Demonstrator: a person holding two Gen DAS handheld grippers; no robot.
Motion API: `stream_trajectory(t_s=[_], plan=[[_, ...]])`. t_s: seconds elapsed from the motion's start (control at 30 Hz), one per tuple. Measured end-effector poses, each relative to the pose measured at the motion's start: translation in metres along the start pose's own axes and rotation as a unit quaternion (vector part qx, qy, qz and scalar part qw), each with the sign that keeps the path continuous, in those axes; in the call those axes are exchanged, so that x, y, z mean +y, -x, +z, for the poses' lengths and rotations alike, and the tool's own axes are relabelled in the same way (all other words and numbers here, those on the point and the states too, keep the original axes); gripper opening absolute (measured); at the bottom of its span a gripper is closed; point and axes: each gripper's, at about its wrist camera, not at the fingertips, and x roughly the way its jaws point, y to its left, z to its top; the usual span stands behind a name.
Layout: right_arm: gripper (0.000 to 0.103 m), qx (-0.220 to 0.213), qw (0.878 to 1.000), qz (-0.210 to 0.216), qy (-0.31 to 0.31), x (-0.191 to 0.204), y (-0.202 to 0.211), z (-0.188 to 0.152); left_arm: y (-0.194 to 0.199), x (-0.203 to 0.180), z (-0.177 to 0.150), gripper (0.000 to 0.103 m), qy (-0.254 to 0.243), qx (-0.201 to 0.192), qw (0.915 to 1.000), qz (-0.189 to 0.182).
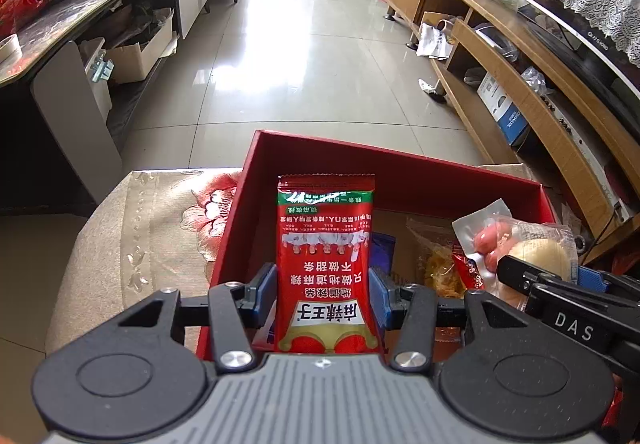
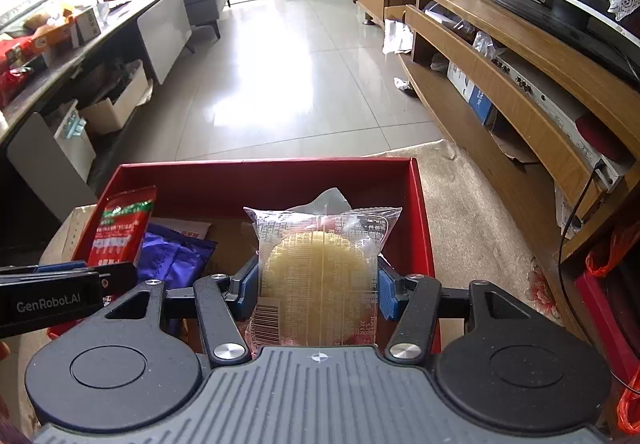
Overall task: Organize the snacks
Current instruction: 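Lift both held snacks and carry them over the red box, then lower the red strip bag with left gripper while right lowers the bun, open both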
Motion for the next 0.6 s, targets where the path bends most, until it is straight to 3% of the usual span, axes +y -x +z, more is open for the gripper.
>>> stream_trajectory(t_s=[0.6], plan=[[0.066, -0.001, 1.0, -0.018, 0.022, 0.005, -0.025, -0.001, -0.014, -0.004, -0.001, 0.042, -0.002, 0.007, 0.9999, 0.013]])
